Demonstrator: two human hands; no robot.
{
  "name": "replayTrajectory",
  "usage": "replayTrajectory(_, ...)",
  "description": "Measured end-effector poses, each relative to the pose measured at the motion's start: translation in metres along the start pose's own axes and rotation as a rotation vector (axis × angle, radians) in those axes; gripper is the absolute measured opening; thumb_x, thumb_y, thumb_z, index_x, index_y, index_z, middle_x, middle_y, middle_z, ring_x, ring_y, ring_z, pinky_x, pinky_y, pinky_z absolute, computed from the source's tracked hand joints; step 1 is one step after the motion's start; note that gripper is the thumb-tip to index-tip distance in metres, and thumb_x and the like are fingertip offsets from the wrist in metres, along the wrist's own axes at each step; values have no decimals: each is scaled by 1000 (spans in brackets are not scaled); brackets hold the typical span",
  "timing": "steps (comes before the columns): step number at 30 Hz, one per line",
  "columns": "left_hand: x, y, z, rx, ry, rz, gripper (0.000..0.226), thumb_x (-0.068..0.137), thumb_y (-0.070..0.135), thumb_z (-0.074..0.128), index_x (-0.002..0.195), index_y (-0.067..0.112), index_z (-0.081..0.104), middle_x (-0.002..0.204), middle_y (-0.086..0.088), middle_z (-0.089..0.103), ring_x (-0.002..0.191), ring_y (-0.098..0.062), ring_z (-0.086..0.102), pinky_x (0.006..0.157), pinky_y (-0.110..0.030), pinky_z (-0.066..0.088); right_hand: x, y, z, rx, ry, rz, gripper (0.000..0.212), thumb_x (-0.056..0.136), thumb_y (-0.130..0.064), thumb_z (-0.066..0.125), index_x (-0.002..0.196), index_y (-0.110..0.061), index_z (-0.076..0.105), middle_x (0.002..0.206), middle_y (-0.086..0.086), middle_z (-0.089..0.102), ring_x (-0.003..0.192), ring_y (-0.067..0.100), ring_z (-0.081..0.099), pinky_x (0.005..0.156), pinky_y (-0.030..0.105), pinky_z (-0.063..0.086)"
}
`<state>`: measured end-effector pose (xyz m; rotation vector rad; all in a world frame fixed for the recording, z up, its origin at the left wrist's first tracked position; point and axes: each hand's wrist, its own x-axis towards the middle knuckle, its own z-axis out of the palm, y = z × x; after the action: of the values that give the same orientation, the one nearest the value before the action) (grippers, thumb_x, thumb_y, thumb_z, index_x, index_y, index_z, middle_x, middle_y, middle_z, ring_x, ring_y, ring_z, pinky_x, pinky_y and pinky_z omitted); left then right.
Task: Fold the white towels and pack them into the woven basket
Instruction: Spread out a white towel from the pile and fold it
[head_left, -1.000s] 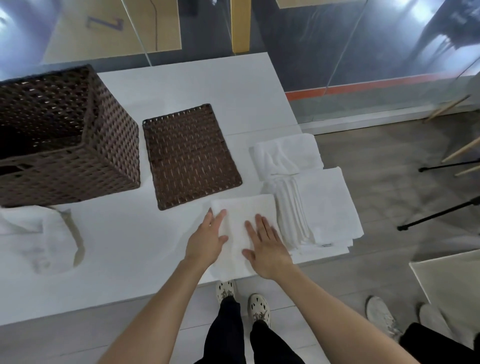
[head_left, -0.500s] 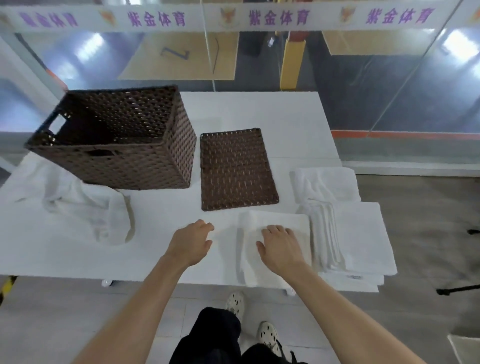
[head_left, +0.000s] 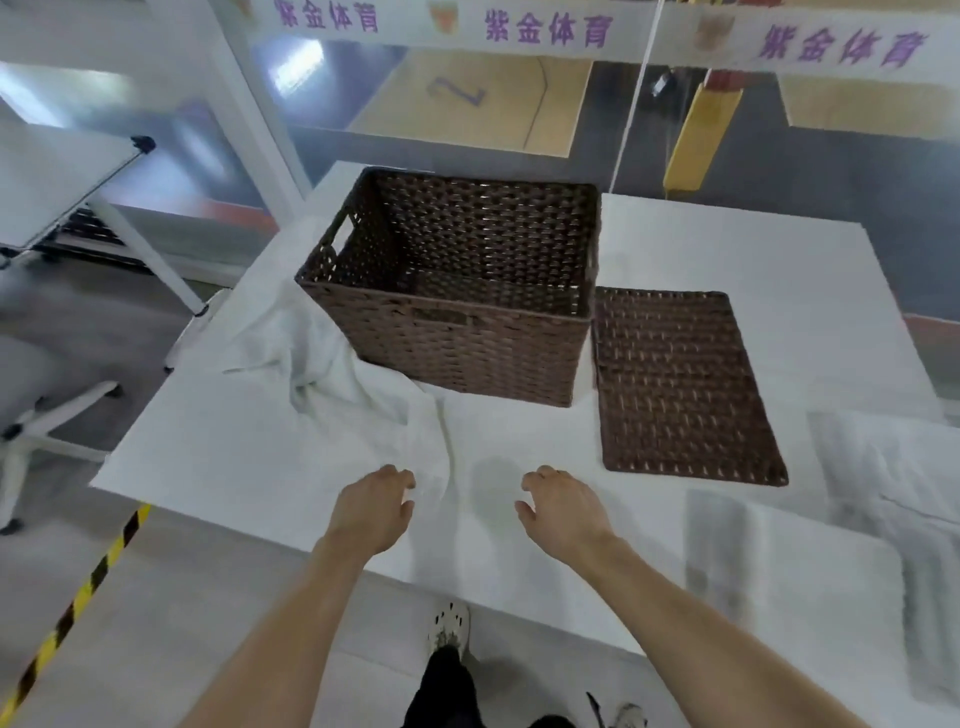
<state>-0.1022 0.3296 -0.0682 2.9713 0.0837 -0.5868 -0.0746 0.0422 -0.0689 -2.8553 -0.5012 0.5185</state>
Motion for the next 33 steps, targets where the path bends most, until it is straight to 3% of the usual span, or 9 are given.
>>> replayTrajectory(7, 10, -128, -20, -8, 0, -110, 36, 107, 36, 57, 142, 28, 62, 133, 6, 65, 110, -22, 71, 86, -37, 57, 126, -126, 27, -42, -15, -128, 79, 99, -54, 61, 163, -21, 29, 169, 3, 27, 154, 26, 27, 120, 44, 36)
replayTrajectory(9, 8, -152, -21, -17, 10, -139, 35, 107, 36, 58, 140, 28, 63, 131, 6, 65, 107, -22, 72, 84, -36, 58, 155, -145, 38, -57, -64, -39, 112, 90, -66, 67, 169, -21, 2, 175, 6, 10, 161, 28, 14, 126, 48, 28)
replayTrajectory(11, 5, -171, -18, -28, 14, -162, 35, 106, 37, 59, 140, 29, 64, 130, 6, 65, 107, -22, 71, 83, -36, 57, 175, -150, 54, 32, -125, 173, 134, 79, -72, 77, 168, -15, -5, 169, 11, 25, 154, 32, 31, 120, 47, 37)
replayTrajectory(15, 2, -191, -10, -57, -7, -203, 34, 107, 40, 58, 140, 31, 63, 129, 8, 65, 107, -21, 70, 82, -36, 55, 179, -142, 70, 135, -205, 250, 74, 93, -57, 70, 149, -17, 44, 140, 9, 65, 127, 31, 63, 104, 40, 49)
replayTrajectory(18, 15, -197, -8, -83, 28, -222, 35, 107, 42, 57, 140, 31, 62, 123, 10, 67, 105, -19, 71, 83, -35, 56, 160, -140, 59, 66, -239, 115, 46, 98, -45, 62, 138, -23, 54, 125, 8, 72, 117, 32, 68, 96, 37, 53)
replayTrajectory(25, 103, -179, -36, -661, 174, -539, 103, 93, 73, 65, 167, 17, 19, 152, -15, 54, 131, -40, 62, 102, -53, 55, 114, -122, 34, -28, -282, 10, 37, 94, -30, 60, 131, -24, 60, 123, 5, 71, 111, 30, 67, 83, 36, 45)
replayTrajectory(27, 126, -177, -35, -879, 53, -615, 88, 92, 58, 76, 158, 14, 37, 152, -17, 56, 116, -40, 72, 98, -53, 61, 109, -120, 31, -33, -307, -3, 33, 95, -28, 59, 127, -25, 62, 124, 4, 70, 112, 27, 66, 81, 33, 43)
replayTrajectory(30, 142, -170, -34, -968, 62, -546, 10, 100, 31, 63, 105, 22, 61, 129, -12, 66, 95, -38, 77, 88, -53, 65, 103, -115, 24, -25, -324, 15, 35, 97, -37, 61, 129, -24, 61, 128, 4, 67, 116, 27, 64, 88, 35, 48)
replayTrajectory(33, 160, -187, -47, -1050, 225, -475, 57, 90, 53, 53, 124, 9, 63, 127, -11, 72, 112, -40, 72, 99, -57, 60, 103, -110, 14, -24, -294, 34, 65, 95, -59, 62, 146, -20, 48, 139, 3, 58, 125, 28, 60, 102, 40, 49)
